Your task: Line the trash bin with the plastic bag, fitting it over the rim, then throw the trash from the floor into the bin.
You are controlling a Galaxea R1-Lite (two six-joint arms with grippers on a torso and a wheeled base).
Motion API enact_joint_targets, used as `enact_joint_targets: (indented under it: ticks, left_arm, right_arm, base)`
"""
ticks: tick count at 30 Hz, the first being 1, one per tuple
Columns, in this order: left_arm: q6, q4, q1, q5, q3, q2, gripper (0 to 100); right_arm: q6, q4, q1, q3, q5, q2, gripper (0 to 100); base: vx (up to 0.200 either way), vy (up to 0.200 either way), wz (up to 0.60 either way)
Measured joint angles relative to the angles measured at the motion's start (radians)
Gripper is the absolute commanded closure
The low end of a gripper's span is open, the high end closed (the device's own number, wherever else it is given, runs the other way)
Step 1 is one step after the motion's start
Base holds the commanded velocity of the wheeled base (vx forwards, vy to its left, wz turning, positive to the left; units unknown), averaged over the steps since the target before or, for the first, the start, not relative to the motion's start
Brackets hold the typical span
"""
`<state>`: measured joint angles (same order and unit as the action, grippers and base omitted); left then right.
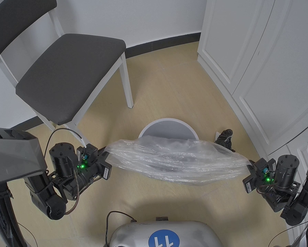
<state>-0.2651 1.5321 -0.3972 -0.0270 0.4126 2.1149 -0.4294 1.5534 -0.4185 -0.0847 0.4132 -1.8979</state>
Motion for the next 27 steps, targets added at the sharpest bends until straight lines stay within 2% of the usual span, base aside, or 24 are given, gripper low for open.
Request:
enact_joint_targets:
  ticks: [6,19,23,27]
  left_arm:
    - [-0.029,0.000,0.001,0.018,-0.047,-0.031,100]
    - [-0.063,0.001,-0.018,0.018,-0.071,-0.014,100]
    - [-0.063,0.003,-0.034,0.013,-0.047,0.023,100]
    - [-0.060,0.004,-0.045,0.011,-0.028,0.040,100]
  right_arm:
    - [-0.030,0.000,0.000,0.050,-0.023,0.011,100]
    - [-0.028,0.000,-0.015,0.059,-0.025,-0.045,100]
    - [0.002,0.000,-0.026,0.030,-0.025,-0.083,100]
    - [0.068,-0.001,-0.056,-0.015,-0.024,-0.105,100]
  base:
    - [0.000,0.000,0.00]
    - [0.000,0.000,0.00]
    - [0.000,0.000,0.00]
    - [0.000,0.000,0.00]
